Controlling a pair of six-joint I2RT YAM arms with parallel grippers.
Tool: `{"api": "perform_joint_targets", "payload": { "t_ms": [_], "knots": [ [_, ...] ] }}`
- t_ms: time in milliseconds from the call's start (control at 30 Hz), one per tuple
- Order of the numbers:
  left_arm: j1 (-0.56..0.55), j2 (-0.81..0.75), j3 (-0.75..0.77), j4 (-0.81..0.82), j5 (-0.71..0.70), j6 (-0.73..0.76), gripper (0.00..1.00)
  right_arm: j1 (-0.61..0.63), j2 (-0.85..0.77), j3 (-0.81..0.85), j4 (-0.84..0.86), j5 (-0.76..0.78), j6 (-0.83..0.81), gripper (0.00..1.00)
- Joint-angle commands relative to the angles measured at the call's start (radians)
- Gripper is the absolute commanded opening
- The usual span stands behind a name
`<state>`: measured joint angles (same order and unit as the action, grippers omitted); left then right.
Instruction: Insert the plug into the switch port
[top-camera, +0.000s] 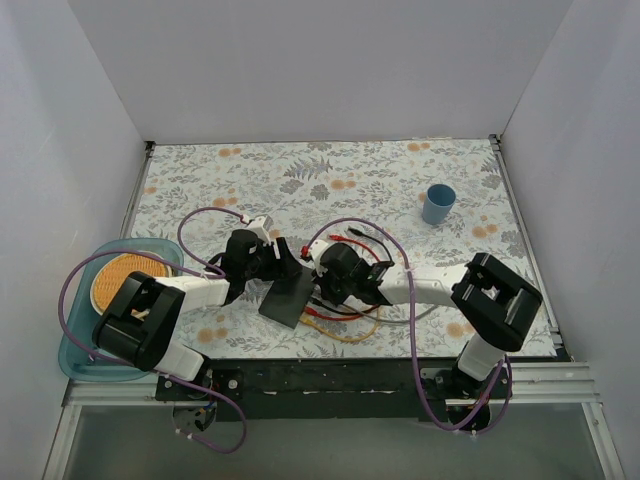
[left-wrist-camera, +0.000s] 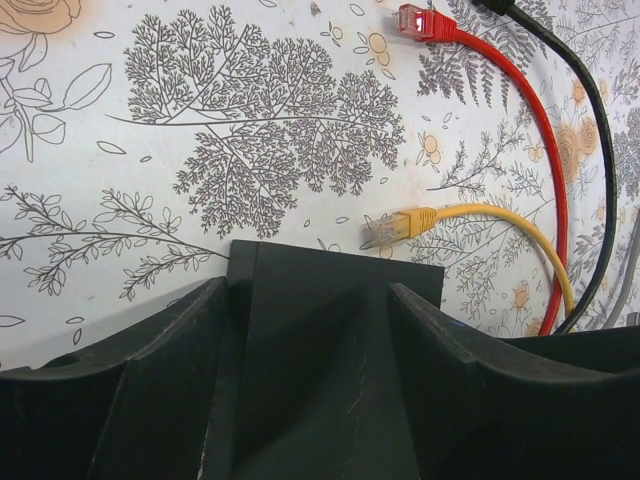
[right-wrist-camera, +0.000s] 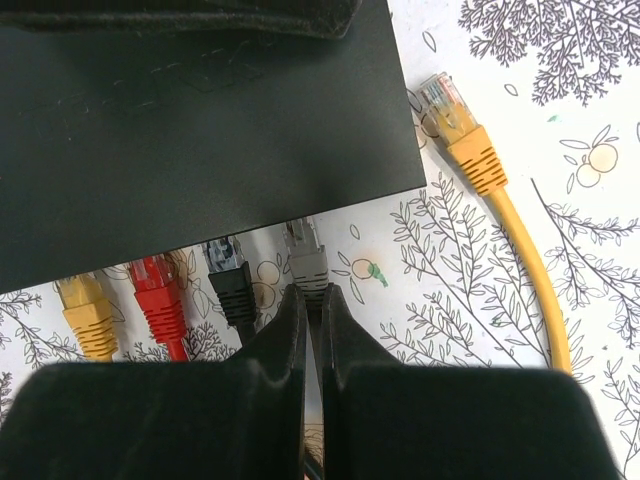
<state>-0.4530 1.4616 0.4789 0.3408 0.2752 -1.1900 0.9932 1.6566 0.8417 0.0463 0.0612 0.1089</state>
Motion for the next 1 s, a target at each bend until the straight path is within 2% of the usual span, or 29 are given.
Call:
{"api": "perform_joint_targets", "payload": {
  "t_ms": [0, 567, 967],
  "knots": [
    [-0.061, -0.03, -0.02, -0.046, 0.323, -0.095, 0.59, -0.004, 0.022, 0.128, 0.363, 0.045, 0.0, 0.01],
    [-0.073, -0.018, -0.051, -0.029, 0.363, -0.129, 0.56, -0.004, 0.071, 0.198, 0.449, -0.008, -0.018, 0.01],
    [-0.157, 0.019, -0.042, -0.01, 0.361, -0.158, 0.53, -0.004, 0.107, 0.27, 0.455, -0.017, -0.031, 0.01]
  ]
}}
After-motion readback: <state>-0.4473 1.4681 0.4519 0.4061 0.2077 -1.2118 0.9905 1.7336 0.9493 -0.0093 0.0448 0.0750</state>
